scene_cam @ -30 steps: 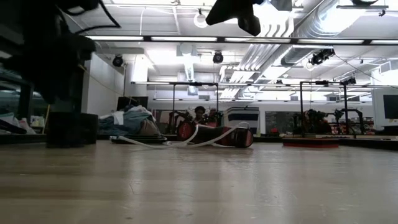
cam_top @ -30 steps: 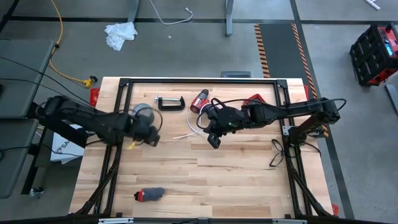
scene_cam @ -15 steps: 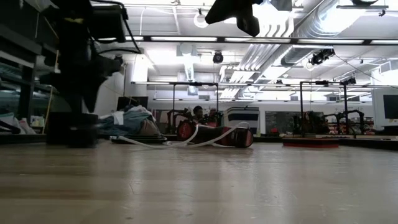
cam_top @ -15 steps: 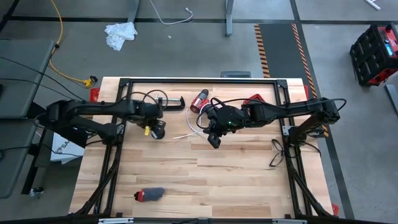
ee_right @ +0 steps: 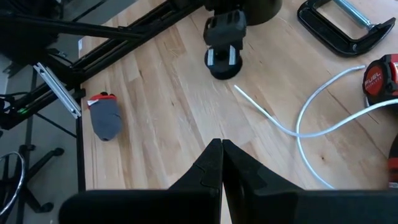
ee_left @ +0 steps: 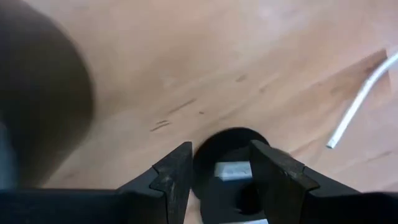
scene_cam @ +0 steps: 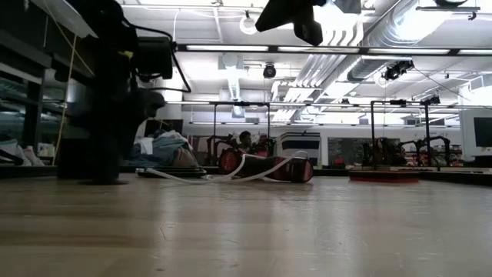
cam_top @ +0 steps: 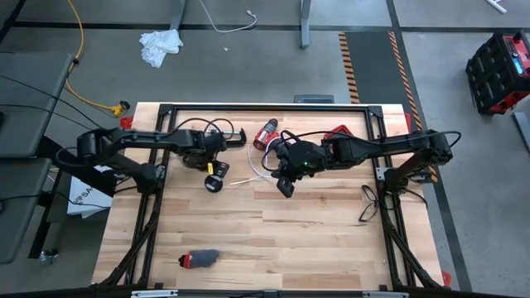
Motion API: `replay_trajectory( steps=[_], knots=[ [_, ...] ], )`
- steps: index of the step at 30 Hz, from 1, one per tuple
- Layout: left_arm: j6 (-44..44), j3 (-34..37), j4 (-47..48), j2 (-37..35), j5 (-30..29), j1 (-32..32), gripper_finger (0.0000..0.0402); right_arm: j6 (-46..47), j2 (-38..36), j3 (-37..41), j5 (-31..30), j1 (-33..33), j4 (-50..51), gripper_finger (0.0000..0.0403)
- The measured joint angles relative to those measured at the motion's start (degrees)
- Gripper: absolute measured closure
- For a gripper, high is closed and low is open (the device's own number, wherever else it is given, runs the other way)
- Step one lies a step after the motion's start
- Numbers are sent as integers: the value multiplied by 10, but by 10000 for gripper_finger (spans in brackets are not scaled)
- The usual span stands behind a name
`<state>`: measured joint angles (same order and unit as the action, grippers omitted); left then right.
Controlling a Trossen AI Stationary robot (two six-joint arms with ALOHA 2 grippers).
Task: Coil cords
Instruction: Coil the white cable wire into the black spool
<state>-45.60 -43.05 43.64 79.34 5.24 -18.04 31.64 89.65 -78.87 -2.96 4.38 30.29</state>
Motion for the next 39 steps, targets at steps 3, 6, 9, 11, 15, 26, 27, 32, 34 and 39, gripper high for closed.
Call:
replay_trajectory(
  steps=[3, 6, 9, 11, 15, 26, 27, 32, 34, 39],
  knots=[
    [9, 0, -5, 12, 17, 0, 247, 0, 0, 0, 0, 0, 6, 403],
    [16, 0, -6, 14, 27, 0, 247, 0, 0, 0, 0, 0, 8, 403],
    [29, -1, -2, 6, 35, 0, 247, 0, 0, 0, 0, 0, 8, 403],
    [35, -2, -3, -8, 37, 0, 247, 0, 0, 0, 0, 0, 8, 403],
    [48, -2, 6, -37, 32, 0, 247, 0, 0, 0, 0, 0, 8, 403],
    [46, -2, 20, -89, 59, 82, 259, -2, 0, 0, -6, 0, 14, 403],
    [42, -2, 26, -92, 40, 95, 264, -1, 0, 0, -8, 0, 16, 403],
    [19, -2, 22, -86, 4, 137, 280, -2, 0, 0, -14, -1, 18, 403],
    [22, -2, 11, -78, -2, 154, 281, -2, 0, 0, -14, -4, 18, 403],
    [37, -2, -4, -49, -34, 189, 269, -2, 0, 0, -14, -10, 18, 403]
  ],
)
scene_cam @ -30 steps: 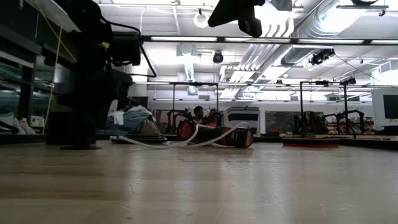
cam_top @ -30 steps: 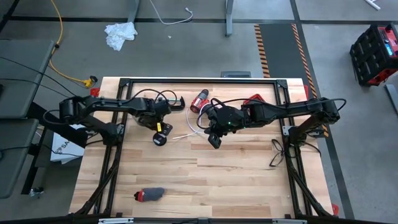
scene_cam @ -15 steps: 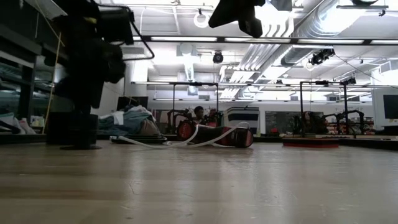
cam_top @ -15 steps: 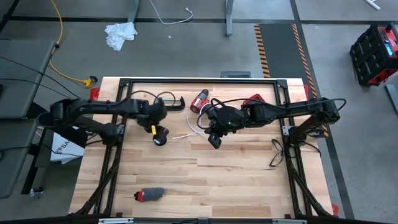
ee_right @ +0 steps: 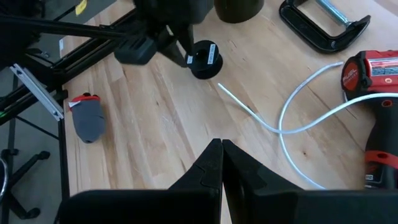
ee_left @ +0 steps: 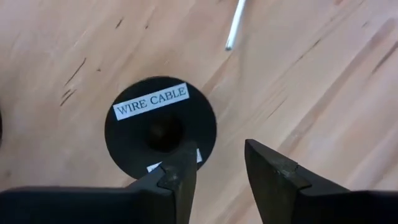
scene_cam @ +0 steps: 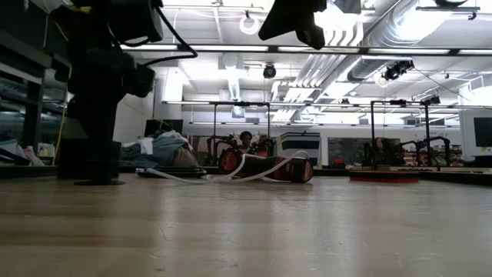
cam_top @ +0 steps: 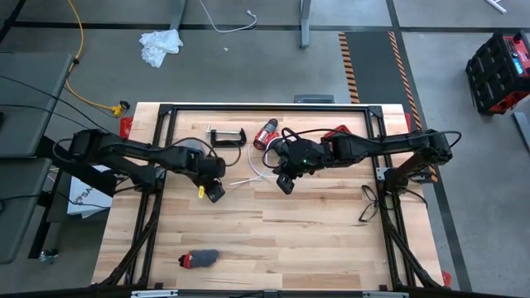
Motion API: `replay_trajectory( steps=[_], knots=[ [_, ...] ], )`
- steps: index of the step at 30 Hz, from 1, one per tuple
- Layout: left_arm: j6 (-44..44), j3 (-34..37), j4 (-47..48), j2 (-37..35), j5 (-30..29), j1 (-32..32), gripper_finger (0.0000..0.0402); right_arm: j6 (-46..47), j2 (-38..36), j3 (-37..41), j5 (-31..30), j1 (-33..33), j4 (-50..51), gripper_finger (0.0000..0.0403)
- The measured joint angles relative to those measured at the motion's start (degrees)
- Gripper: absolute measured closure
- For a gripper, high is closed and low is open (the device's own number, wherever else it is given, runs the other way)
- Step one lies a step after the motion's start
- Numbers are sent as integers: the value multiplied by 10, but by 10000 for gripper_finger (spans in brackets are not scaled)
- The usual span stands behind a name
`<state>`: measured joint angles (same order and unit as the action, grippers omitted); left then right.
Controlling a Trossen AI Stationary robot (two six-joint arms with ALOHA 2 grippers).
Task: Coil cords
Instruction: Coil the white cable wire into the black spool
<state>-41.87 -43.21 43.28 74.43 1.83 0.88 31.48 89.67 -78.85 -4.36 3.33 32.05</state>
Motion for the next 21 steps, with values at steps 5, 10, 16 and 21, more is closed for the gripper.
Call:
replay_trajectory(
  steps=[5, 10, 16, 21],
  knots=[
    [13, 0, 0, 21, -4, 9, 241, 1, 0, 0, 0, -4, 0, 403],
    [55, -8, 1, 22, -17, 9, 210, 11, 0, 0, 5, -12, 0, 403],
    [80, -11, 4, 22, -33, 9, 179, 17, 0, 0, 12, -15, -1, 403],
    [81, -11, 22, 22, -43, 18, 172, 29, 0, 0, 13, -15, -1, 403]
  ],
)
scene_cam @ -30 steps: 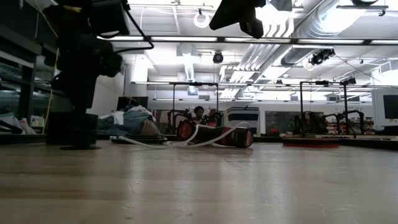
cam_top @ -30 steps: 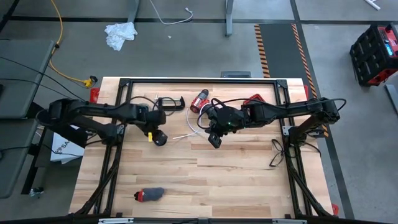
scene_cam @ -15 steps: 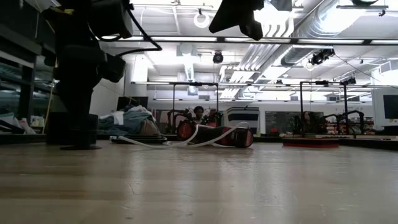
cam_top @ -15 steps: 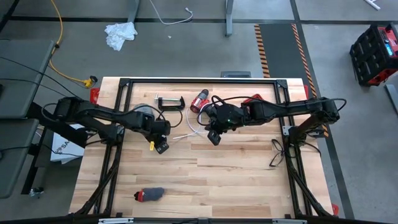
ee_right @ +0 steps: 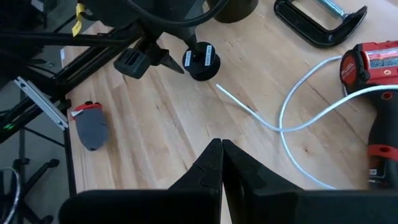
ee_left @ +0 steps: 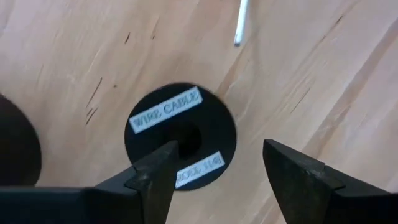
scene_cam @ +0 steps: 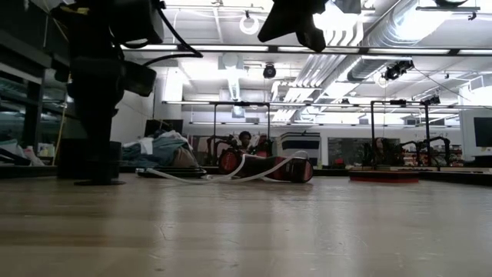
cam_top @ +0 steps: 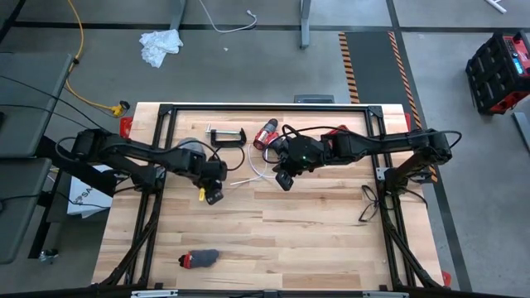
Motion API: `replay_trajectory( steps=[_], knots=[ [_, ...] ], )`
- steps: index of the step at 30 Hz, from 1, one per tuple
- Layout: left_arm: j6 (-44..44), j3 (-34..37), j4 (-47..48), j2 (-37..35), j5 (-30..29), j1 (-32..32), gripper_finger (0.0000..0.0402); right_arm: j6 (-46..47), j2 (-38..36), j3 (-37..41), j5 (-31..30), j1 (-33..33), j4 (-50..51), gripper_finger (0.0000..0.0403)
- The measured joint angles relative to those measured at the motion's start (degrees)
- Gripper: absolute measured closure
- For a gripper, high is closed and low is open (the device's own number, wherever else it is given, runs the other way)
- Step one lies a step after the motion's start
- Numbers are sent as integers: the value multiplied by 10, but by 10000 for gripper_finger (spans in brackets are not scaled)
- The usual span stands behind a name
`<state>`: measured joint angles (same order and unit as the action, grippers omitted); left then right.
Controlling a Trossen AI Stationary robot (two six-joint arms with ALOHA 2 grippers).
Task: Coil cords
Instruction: Coil the white cable wire into the black spool
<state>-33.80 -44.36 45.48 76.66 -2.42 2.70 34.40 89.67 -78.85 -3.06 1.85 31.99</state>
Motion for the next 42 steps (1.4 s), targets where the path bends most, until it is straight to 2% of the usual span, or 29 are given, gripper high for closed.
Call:
replay_trajectory(
  steps=[20, 22, 24, 29, 33, 37, 42],
  knots=[
    [53, -5, -4, 125, 1, 34, 172, 12, 0, 0, -1, 0, 0, 403],
    [51, -13, 4, 126, 4, 35, 181, 12, 0, 0, -1, 0, 0, 403],
    [50, -27, 8, 118, 4, 39, 206, 5, 0, 0, -1, 0, 0, 403],
    [55, -77, 1, 54, 2, 43, 316, -2, 0, 0, 9, -3, 2, 403],
    [53, -96, -34, -31, 3, 53, 315, -28, 0, 0, 60, -4, 17, 403],
    [63, -86, -112, -130, 58, 67, 315, -87, 0, 0, 118, 2, 30, 403],
    [37, -54, -223, -236, 81, 88, 306, -151, 2, 0, 112, 18, 30, 403]
  ],
)
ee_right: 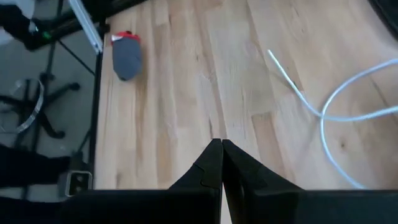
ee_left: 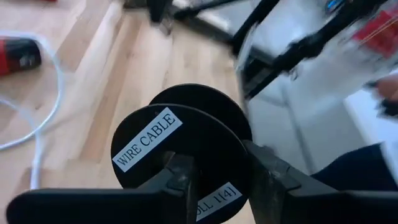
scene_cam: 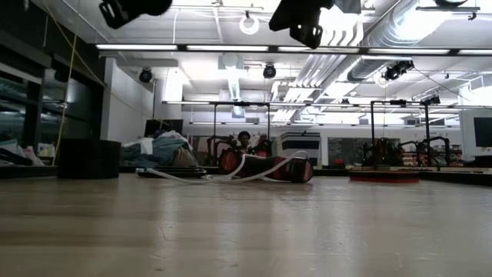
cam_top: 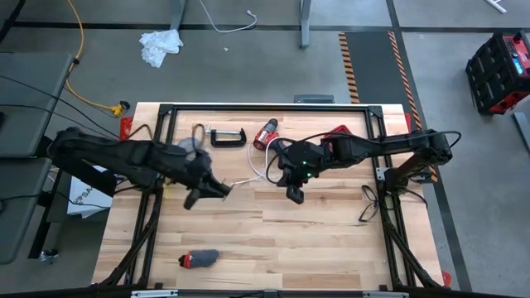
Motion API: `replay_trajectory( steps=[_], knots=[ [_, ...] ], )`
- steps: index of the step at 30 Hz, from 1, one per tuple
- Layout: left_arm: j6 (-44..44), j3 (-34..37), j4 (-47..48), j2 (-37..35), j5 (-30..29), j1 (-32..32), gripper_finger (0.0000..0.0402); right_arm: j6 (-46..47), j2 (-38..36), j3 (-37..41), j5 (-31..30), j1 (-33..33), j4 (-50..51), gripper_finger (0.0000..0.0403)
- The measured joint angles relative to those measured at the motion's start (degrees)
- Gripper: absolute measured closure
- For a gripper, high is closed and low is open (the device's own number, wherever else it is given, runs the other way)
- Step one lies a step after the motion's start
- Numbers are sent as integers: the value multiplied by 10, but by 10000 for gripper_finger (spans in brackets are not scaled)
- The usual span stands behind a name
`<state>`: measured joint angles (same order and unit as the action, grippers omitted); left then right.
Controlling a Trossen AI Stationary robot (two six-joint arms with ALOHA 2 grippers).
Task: Coil cords
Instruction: Coil the white cable wire into the black spool
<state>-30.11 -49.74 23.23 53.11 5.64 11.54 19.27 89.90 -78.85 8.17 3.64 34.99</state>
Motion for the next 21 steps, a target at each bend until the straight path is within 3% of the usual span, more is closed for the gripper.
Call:
replay_trajectory(
  steps=[4, 10, 13, 17, 21],
  knots=[
    [-63, 38, -51, -47, 2, 5, 302, -23, 17, 0, -9, 3, -29, 403],
    [-157, 88, -186, -76, 52, 15, 313, -65, 40, 0, 20, 10, -151, 402],
    [-176, 88, -182, -80, 58, 23, 306, -96, 39, -3, 22, 9, -208, 392],
    [-178, 89, -149, -82, 57, 31, 304, -124, 38, -20, 1, 9, -249, 349],
    [-177, 89, -77, -79, 48, 32, 310, -139, 40, -22, -45, 9, -214, 293]
  ],
)
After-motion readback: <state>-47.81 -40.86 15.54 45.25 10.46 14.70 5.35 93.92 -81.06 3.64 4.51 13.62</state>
